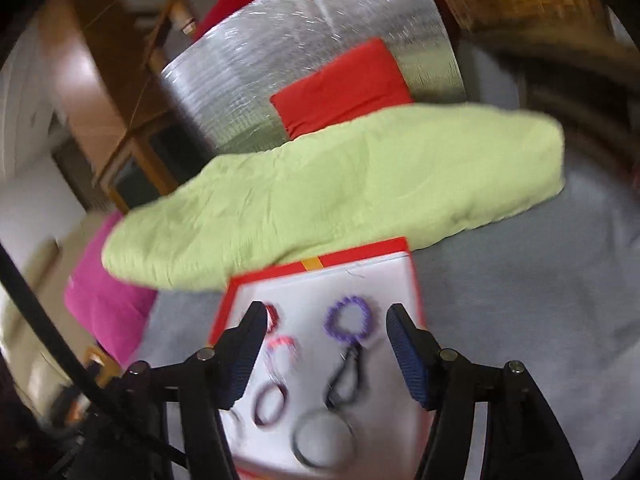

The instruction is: Organize jewelry

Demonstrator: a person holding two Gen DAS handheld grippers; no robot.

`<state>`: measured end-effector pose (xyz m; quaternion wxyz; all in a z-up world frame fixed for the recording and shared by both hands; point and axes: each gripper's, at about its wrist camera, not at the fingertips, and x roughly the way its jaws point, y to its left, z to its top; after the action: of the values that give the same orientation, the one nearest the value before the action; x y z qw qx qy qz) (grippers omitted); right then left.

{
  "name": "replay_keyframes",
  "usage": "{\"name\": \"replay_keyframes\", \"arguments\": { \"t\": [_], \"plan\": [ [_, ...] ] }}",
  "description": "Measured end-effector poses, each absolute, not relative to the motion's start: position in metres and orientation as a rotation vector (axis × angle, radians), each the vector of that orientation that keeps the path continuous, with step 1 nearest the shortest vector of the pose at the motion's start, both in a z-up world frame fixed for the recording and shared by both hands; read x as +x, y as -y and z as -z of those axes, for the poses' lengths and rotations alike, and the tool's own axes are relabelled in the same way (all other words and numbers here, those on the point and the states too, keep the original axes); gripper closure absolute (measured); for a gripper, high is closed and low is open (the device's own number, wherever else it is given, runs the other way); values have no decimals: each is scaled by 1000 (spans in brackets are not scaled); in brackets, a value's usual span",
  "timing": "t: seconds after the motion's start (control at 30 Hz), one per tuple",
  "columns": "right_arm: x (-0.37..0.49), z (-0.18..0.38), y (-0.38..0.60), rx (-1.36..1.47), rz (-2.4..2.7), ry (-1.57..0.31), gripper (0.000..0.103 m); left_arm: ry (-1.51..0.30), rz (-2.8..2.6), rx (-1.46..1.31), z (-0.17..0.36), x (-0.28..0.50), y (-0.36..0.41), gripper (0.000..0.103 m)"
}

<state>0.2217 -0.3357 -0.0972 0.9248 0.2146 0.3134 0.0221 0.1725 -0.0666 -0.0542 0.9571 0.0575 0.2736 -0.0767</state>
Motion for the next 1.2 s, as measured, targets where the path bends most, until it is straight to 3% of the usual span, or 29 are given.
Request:
{"name": "replay_keyframes", "arguments": {
  "t": [0.07, 0.27, 0.43, 0.83, 1.2],
  "plan": [
    [196, 94, 328, 397, -31, -638, 34, -540, 127, 126, 58, 154, 61, 10],
    [124, 93, 296, 281, -32, -647, 34, -585, 103, 175, 47, 121, 61, 10],
    [56, 85, 272, 200, -3, -642, 34, -500, 85, 205, 22, 55, 50, 10],
    [-92, -5, 209, 19, 20, -575, 29, -437, 64, 213, -46, -77, 12, 10],
    [-164, -62, 200, -18, 123, -465, 27, -349, 86, 188, -88, -119, 16, 10]
  ]
}}
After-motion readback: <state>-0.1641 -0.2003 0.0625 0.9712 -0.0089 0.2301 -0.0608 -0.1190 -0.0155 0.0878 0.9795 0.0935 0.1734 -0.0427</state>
